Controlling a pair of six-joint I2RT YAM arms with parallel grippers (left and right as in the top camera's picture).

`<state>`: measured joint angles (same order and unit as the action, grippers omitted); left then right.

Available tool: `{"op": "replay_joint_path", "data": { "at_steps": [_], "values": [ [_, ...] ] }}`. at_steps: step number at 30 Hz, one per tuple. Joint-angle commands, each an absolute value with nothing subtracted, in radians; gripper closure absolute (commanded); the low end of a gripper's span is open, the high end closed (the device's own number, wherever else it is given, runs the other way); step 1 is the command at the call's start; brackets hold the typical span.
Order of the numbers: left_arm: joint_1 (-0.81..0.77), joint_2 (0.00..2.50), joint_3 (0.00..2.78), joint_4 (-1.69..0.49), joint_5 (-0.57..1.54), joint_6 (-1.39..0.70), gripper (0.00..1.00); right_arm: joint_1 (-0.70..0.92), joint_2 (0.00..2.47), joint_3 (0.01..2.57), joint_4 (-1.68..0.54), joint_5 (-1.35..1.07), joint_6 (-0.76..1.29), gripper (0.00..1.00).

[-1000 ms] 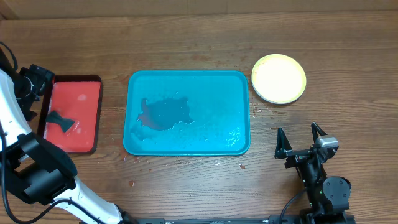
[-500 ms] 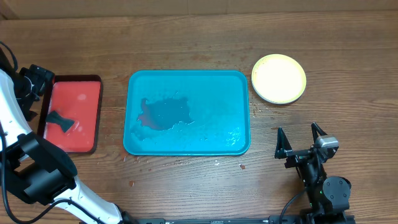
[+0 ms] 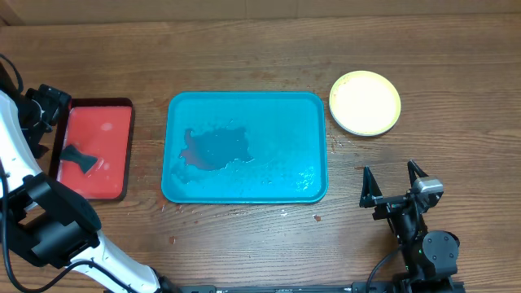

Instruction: Clean dirty plates on tray and stack at the side

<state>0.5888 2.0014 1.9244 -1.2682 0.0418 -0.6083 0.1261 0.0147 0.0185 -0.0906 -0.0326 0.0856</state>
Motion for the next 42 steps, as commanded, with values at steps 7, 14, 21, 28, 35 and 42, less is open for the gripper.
{"op": "replay_joint_path", "data": {
  "at_steps": [7,14,21,28,35,42],
  "values": [
    [0.583,1.831,1.926,-1.388,-0.047,-0.439,0.0,0.127,0.003,0.008,-0.084,-0.019,0.085,0.0],
    [0.576,1.621,1.925,-1.444,-0.078,-0.336,0.0,0.127,0.003,0.008,-0.084,-0.019,0.085,0.0],
    [0.371,1.374,1.795,-1.317,-0.078,-0.33,0.0,0.127,0.003,0.008,-0.084,-0.019,0.085,0.0],
    [-0.01,1.071,1.443,-1.021,-0.078,-0.201,0.0,0.127,0.003,0.008,-0.084,-0.019,0.085,0.0],
    [-0.068,0.729,1.057,-0.998,-0.106,-0.134,0.0,0.127,0.003,0.008,-0.084,-0.019,0.085,0.0],
    [-0.05,0.617,0.927,-0.935,-0.157,-0.133,0.0,0.127,0.003,0.008,-0.084,-0.019,0.085,0.0]
  ]
}}
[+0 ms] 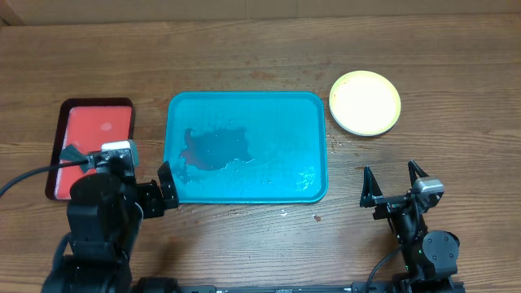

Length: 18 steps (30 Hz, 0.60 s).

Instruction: Clean dirty plates on tray and stack at the side

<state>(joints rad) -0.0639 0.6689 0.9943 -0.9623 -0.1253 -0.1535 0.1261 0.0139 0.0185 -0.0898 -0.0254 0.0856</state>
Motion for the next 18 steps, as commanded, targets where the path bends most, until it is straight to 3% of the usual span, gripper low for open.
{"op": "replay_joint_path", "data": {
  "at_steps": [1,9,12,18],
  "values": [
    [-0.039,0.591,0.895,-0.917,-0.152,-0.128,0.0,0.127,0.003,0.008,-0.084,-0.019,0.085,0.0],
    [-0.004,0.385,0.576,-0.574,-0.072,0.009,0.0,0.127,0.003,0.008,-0.084,-0.019,0.085,0.0],
    [-0.004,0.256,0.367,-0.334,-0.059,0.015,0.0,0.127,0.003,0.008,-0.084,-0.019,0.085,0.0],
    [-0.005,0.113,0.172,-0.121,-0.059,-0.008,0.0,0.127,0.003,0.008,-0.084,-0.019,0.085,0.0]
  ]
}}
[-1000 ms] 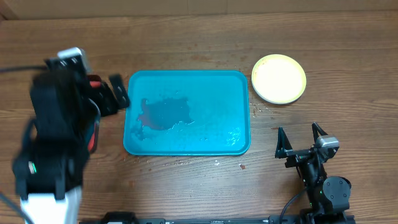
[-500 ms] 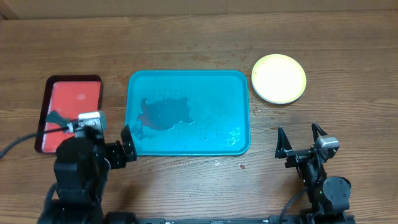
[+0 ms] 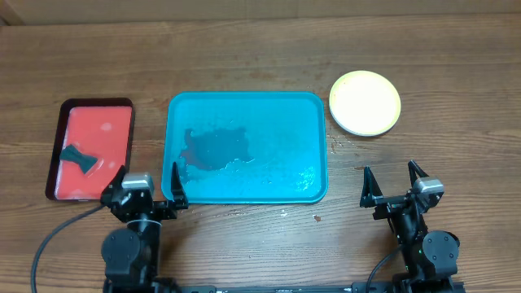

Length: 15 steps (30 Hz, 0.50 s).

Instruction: Clean dirty plates on tray and stack at the side

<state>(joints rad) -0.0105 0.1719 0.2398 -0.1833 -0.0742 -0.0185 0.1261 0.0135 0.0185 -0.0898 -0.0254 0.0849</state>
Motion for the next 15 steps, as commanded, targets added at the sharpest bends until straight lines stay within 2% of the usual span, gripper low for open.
{"op": "replay_joint_path", "data": {
  "at_steps": [1,9,15],
  "values": [
    [-0.003,0.1,0.152,-0.091,-0.059,-0.008,0.0,0.127,0.003,0.008,-0.084,-0.019,0.085,0.0],
    [0.056,0.013,0.015,0.044,-0.059,-0.117,0.0,0.127,0.003,0.008,-0.084,-0.019,0.085,0.0],
    [0.059,0.003,0.005,-0.023,-0.061,-0.101,0.0,0.127,0.003,0.008,-0.084,-0.019,0.085,0.0]
  ]
}}
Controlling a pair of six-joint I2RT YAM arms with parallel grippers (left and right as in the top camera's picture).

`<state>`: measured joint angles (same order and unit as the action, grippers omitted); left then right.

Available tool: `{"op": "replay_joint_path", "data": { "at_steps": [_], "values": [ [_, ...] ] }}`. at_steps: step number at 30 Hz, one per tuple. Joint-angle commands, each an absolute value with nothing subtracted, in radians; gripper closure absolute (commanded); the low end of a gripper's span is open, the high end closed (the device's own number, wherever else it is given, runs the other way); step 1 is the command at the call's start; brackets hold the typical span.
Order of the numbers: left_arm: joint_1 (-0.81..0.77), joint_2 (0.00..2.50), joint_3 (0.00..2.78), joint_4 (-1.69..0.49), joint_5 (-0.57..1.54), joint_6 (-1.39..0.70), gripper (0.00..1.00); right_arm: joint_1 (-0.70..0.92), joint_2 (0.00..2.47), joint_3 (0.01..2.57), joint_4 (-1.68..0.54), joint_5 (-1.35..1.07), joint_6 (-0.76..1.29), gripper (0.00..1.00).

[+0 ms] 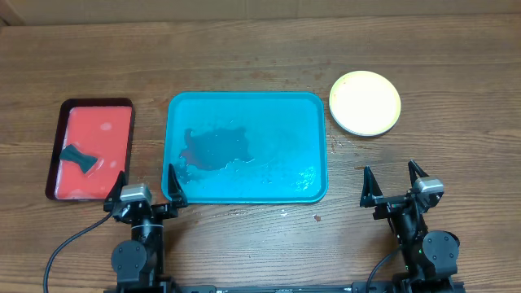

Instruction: Clean dirty plates on tray and stack at the side

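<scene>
A blue tray [246, 146] lies mid-table, wet, with a dark smear at its left. A yellow-rimmed plate stack [365, 102] sits beside it at the upper right. My left gripper [145, 185] stands open at the near edge, just off the tray's front left corner, holding nothing. My right gripper [393, 181] stands open near the front right, well below the plates, also empty.
A dark-rimmed red tray [89, 149] at the left holds a small dark sponge or cloth [77, 155]. Small crumbs dot the wood in front of the blue tray. Bare wooden table [260, 49] stretches behind.
My left arm has shifted slightly nearer and settled lower at the front edge. Nothing else has changed.
My left arm first reached over the red tray at the far left, the dark sponge lying on it. Then it was over the tray's near right corner. By now it rests open at the front edge. The right arm stayed still throughout.
</scene>
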<state>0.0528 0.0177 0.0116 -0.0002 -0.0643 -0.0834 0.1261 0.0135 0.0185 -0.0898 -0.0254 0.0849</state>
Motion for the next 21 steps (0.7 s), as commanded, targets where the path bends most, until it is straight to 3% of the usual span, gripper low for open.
{"op": "replay_joint_path", "data": {
  "at_steps": [1,21],
  "values": [
    [0.059,0.003,0.004,-0.058,-0.067,-0.101,0.0,0.127,0.003,0.008,-0.084,-0.019,0.085,0.0],
    [0.059,0.004,0.005,-0.074,-0.052,-0.082,0.0,0.127,0.003,0.008,-0.084,-0.019,0.085,0.0]
  ]
}}
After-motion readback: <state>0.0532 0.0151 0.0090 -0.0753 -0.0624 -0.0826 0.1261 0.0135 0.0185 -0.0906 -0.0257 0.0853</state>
